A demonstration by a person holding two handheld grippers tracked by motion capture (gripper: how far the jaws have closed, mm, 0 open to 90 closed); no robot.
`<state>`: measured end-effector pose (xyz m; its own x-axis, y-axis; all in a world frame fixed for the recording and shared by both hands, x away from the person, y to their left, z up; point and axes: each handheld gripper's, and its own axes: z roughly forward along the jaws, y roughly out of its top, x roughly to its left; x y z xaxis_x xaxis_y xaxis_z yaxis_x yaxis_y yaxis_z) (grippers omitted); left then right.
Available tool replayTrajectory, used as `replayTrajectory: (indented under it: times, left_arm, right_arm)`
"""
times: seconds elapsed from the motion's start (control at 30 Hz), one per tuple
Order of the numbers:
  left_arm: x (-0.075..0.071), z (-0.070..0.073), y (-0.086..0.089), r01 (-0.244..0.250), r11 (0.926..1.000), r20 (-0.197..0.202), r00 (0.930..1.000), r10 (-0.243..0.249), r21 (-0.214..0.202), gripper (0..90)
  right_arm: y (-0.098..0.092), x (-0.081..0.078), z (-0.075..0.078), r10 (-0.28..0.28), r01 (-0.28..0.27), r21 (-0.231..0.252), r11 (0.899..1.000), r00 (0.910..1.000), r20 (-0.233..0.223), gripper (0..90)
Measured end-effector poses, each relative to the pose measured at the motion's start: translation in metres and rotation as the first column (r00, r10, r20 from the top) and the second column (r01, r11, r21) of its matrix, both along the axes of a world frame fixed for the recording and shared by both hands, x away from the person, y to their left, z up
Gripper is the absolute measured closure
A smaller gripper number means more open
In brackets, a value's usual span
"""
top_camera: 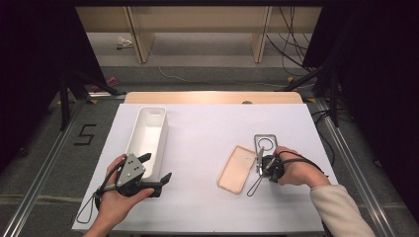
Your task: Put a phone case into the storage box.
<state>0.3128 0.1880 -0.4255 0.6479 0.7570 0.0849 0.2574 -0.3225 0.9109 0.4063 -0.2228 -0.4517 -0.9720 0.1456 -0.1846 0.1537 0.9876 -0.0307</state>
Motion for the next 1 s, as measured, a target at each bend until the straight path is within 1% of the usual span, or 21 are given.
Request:
replayTrajectory:
  times: [0.13, 0.2, 0.23, 0.27, 0.37, 0.43, 0.7, 0.9, 1.0]
  left_arm:
    - [0.002, 0.0, 0.001, -0.001, 1.0, 0.006, 1.0, 0.001, 0.002, 11.7]
    - [0.003, -0.001, 0.0, -0.001, 1.0, 0.009, 1.0, 0.0, 0.008, 12.0]
    - [0.005, -0.001, 0.0, -0.002, 0.9999, 0.011, 0.9999, 0.002, 0.012, 12.1]
    - [0.007, -0.001, 0.0, -0.001, 0.9998, 0.015, 0.9999, 0.001, 0.02, 12.6]
    - [0.01, -0.002, -0.001, -0.001, 0.9997, 0.017, 0.9999, 0.001, 0.023, 12.8]
    - [0.011, -0.003, -0.001, -0.001, 0.9997, 0.017, 0.9999, 0.001, 0.025, 12.9]
    - [0.013, -0.003, -0.002, 0.0, 0.9996, 0.018, 0.9998, -0.001, 0.029, 13.5]
    - [0.013, -0.004, -0.003, 0.0, 0.9996, 0.015, 0.9999, 0.0, 0.026, 13.8]
    - [0.013, -0.004, -0.003, 0.0, 0.9996, 0.015, 0.9999, 0.0, 0.028, 13.9]
  right_arm:
    - [0.0, -0.001, 0.0, 0.001, -0.001, 0.003, 1.0, 1.0, -0.008, 80.4]
    - [0.0, -0.001, 0.0, 0.009, -0.009, -0.004, 1.0, 1.0, -0.004, 81.0]
    - [0.0, 0.0, 0.0, 0.013, -0.013, 0.006, 1.0, 0.9999, -0.004, 81.3]
    - [0.0, -0.001, 0.0, 0.019, -0.019, -0.002, 1.0, 0.9998, 0.003, 84.1]
    - [0.0, -0.001, 0.0, 0.021, -0.021, -0.002, 1.0, 0.9997, 0.01, 85.0]
    - [0.0, -0.001, 0.0, 0.015, -0.015, -0.003, 1.0, 0.9999, 0.005, 85.1]
    - [-0.001, -0.001, 0.0, 0.035, -0.036, 0.003, 0.999, 0.9993, 0.01, 86.7]
    - [0.0, -0.001, 0.001, 0.036, -0.036, -0.003, 0.999, 0.9993, 0.008, 88.5]
    - [-0.002, -0.001, 0.0, 0.043, -0.043, 0.013, 0.999, 0.9991, 0.001, 88.7]
